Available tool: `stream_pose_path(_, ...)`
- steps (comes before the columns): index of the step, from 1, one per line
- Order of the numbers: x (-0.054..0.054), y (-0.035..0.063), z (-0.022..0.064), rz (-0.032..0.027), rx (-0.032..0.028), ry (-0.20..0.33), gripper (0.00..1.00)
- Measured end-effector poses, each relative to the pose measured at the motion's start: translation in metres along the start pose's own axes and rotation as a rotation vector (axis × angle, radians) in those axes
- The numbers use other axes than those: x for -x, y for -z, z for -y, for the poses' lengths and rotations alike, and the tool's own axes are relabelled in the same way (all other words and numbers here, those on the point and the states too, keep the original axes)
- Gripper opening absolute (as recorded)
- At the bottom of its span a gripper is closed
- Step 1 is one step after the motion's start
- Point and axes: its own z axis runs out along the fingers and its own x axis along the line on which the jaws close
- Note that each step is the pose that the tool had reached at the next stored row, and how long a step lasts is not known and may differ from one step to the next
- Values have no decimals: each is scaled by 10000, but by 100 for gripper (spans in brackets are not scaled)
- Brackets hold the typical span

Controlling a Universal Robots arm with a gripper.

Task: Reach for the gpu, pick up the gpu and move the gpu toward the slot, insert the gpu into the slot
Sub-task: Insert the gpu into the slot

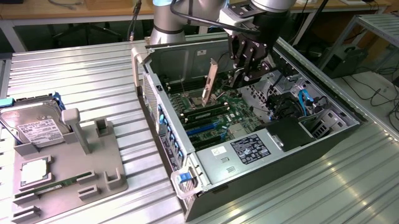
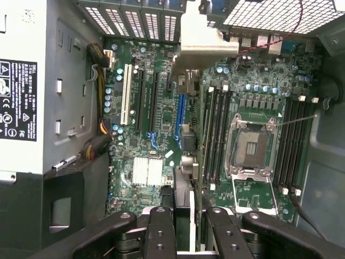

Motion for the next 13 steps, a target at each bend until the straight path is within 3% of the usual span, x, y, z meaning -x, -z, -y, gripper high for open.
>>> stream_pose_path(5,1,-20,-20,-6,-21,-6,27)
stream_pose_path(7,4,-24,-44,-19,-156,-3,27)
stream_pose_path(8,5,-26,-54,-22,-192,-4,27)
stream_pose_path(13,8,-55,-94,-28,-208,-120,27)
